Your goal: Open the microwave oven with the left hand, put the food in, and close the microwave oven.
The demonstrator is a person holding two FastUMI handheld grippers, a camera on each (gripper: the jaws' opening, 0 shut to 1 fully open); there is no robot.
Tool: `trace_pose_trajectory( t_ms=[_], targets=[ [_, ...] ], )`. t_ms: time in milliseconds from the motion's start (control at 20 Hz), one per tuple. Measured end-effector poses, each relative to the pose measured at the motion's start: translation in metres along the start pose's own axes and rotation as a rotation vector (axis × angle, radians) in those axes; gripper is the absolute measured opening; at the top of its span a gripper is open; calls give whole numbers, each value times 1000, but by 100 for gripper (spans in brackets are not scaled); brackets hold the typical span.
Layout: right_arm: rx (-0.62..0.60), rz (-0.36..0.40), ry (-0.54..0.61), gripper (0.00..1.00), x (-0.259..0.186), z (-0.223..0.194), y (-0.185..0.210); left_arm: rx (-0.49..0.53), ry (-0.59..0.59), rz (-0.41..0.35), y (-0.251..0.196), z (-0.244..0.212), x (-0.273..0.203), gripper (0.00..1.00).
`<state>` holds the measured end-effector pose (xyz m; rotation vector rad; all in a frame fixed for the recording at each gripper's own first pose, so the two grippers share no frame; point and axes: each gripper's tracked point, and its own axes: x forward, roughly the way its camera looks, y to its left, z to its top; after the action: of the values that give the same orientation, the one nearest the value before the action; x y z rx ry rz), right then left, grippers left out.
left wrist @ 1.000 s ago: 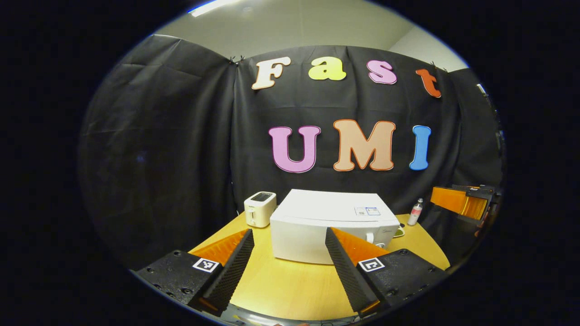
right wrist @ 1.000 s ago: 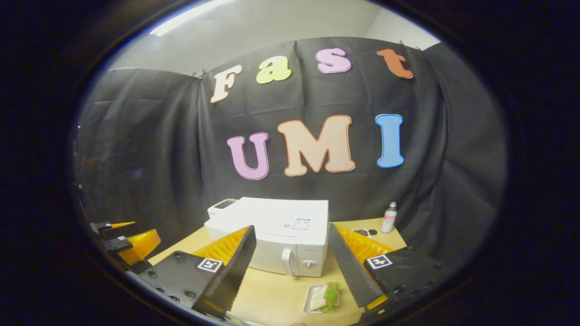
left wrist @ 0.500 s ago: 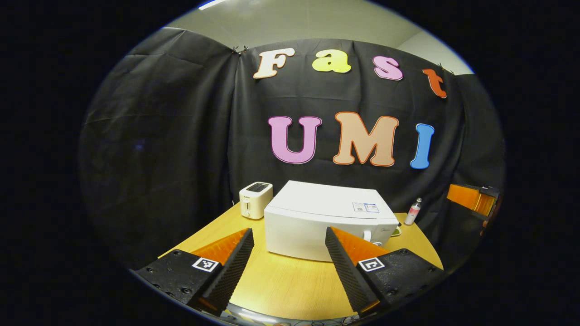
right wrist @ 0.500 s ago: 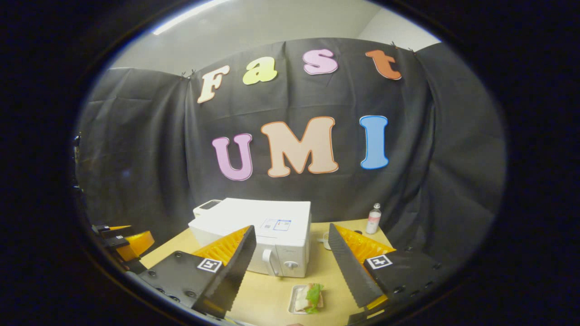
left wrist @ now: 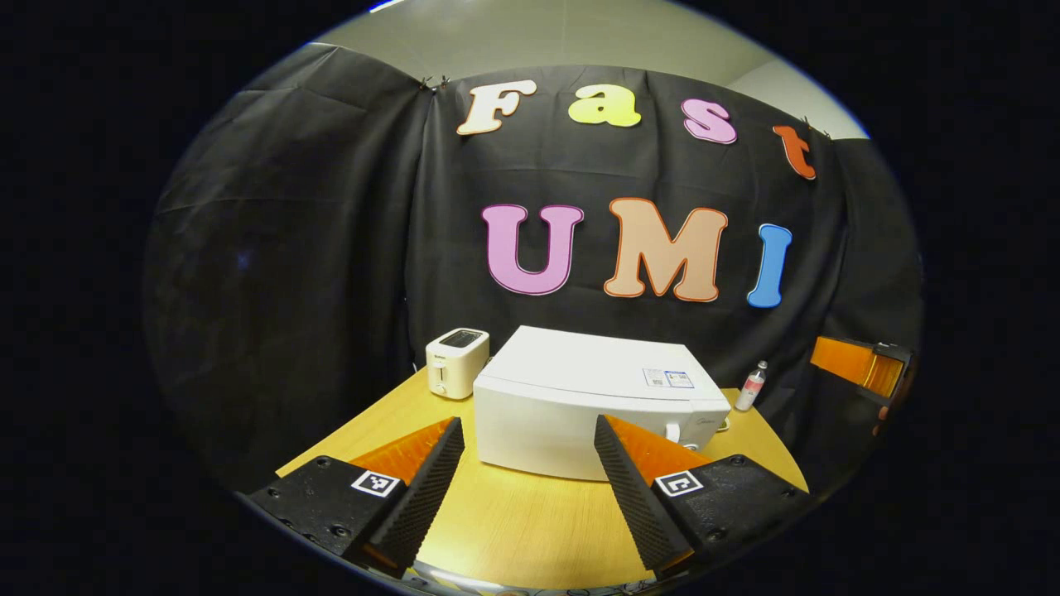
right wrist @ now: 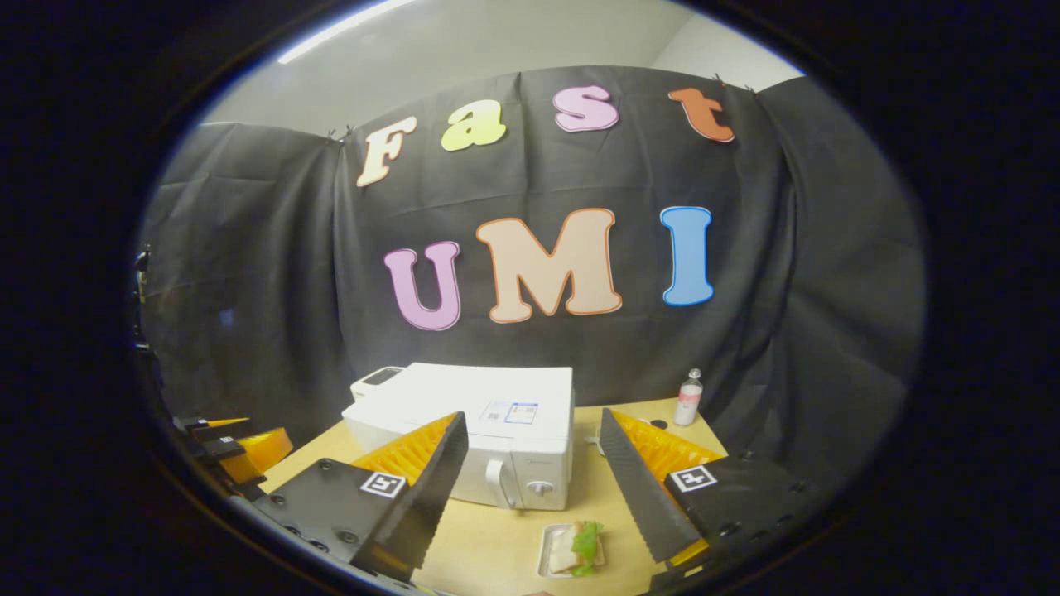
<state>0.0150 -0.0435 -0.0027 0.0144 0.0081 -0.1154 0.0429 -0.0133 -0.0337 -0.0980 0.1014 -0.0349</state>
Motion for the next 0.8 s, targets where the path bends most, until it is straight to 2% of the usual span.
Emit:
trace_pose_trajectory(
  t_ms=[350, 700, 750, 800],
  targets=[
    [6, -113, 28, 92, -6, -12, -24, -23, 103, -109, -28, -34, 42, 95],
    [57, -256, 67, 92, -31, -27, -60, 29, 264, -306, -98, -93, 67, 95],
    [62, -278, 67, 99, -37, -28, -66, 40, 288, -333, -108, -103, 70, 95],
    [65, -302, 69, 99, -43, -30, -71, 52, 310, -360, -117, -112, 72, 95]
  ],
)
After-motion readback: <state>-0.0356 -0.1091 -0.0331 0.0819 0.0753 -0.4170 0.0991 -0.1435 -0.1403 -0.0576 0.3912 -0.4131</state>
